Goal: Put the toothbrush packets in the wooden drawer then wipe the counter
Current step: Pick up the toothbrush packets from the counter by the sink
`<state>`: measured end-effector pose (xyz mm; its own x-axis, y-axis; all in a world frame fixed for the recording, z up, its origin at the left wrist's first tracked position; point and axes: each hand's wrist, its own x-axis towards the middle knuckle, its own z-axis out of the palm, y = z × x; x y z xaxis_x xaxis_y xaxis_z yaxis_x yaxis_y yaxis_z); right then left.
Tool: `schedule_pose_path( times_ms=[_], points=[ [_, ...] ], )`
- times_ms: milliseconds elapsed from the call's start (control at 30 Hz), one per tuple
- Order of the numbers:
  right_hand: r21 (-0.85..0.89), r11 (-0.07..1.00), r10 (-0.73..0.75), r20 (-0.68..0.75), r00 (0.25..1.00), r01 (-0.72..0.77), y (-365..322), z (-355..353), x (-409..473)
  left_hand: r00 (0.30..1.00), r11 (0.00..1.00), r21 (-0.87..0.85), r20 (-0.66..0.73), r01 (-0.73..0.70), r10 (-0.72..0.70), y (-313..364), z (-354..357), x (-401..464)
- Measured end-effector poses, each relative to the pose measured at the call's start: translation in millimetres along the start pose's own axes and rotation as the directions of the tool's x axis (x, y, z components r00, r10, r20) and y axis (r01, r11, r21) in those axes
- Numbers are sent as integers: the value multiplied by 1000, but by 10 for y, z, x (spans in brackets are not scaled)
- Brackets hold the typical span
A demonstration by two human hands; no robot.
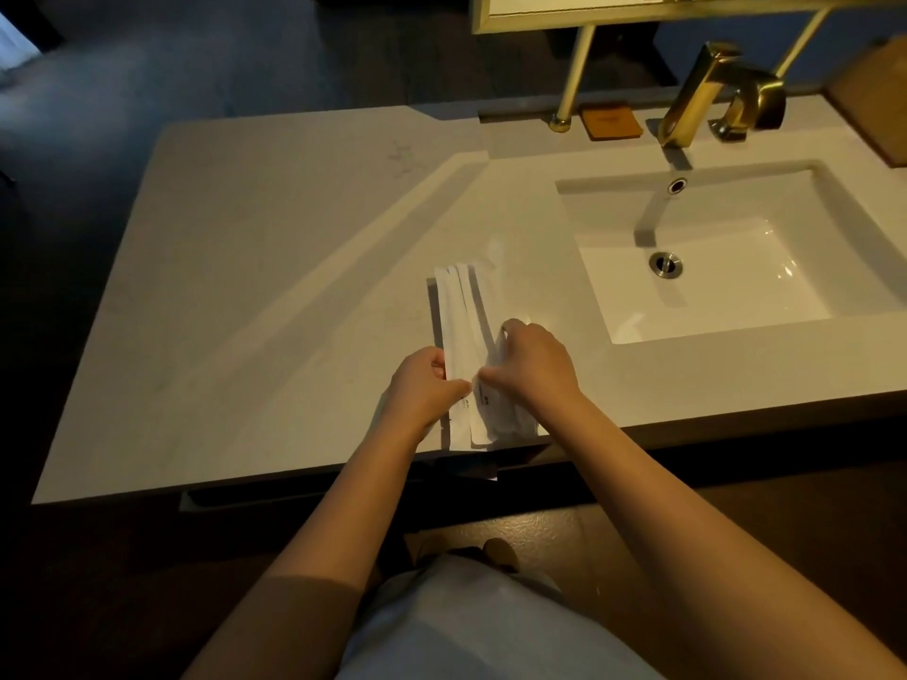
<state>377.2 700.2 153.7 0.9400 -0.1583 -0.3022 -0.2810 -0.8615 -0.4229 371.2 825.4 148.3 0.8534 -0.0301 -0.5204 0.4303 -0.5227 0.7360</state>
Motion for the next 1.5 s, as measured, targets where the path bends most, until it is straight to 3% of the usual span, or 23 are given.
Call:
schedule_pose_path(
  times_ms=[467, 667, 800, 900, 1000, 1200, 1367, 1500],
  points=[
    [25, 997, 77, 23, 997, -77, 52, -146, 29, 998, 991, 117, -30, -57, 61, 160, 114, 82],
    [210, 973, 67, 132, 989, -94, 112, -213, 88, 999, 988, 152, -13, -29, 31, 212, 73, 114],
    [325, 938, 108, 56, 993, -121, 247, -255, 30, 999, 999, 37, 12, 40, -41, 172, 23, 126],
    [478, 856, 171, 97, 980, -197, 377, -240, -33, 997, 993, -102, 40, 63, -59, 116, -20, 107],
    [673, 688, 197, 184, 963, -269, 475, -233, -146, 997, 978, -202, 63, 50, -38, 114, -22, 16],
    [832, 499, 193, 166, 967, -243, 646, -228, -418, 998, 970, -241, 37, -43, 53, 36, 72, -188],
    [874, 446, 253, 86, 964, -195, 863, -298, -772, 989, 979, -140, 9, -148, 151, -36, 153, -417],
    [871, 461, 342, 1, 940, -169, 1106, -359, -1143, 974, 976, -120, 111, -184, 197, -69, 340, -581]
  ],
)
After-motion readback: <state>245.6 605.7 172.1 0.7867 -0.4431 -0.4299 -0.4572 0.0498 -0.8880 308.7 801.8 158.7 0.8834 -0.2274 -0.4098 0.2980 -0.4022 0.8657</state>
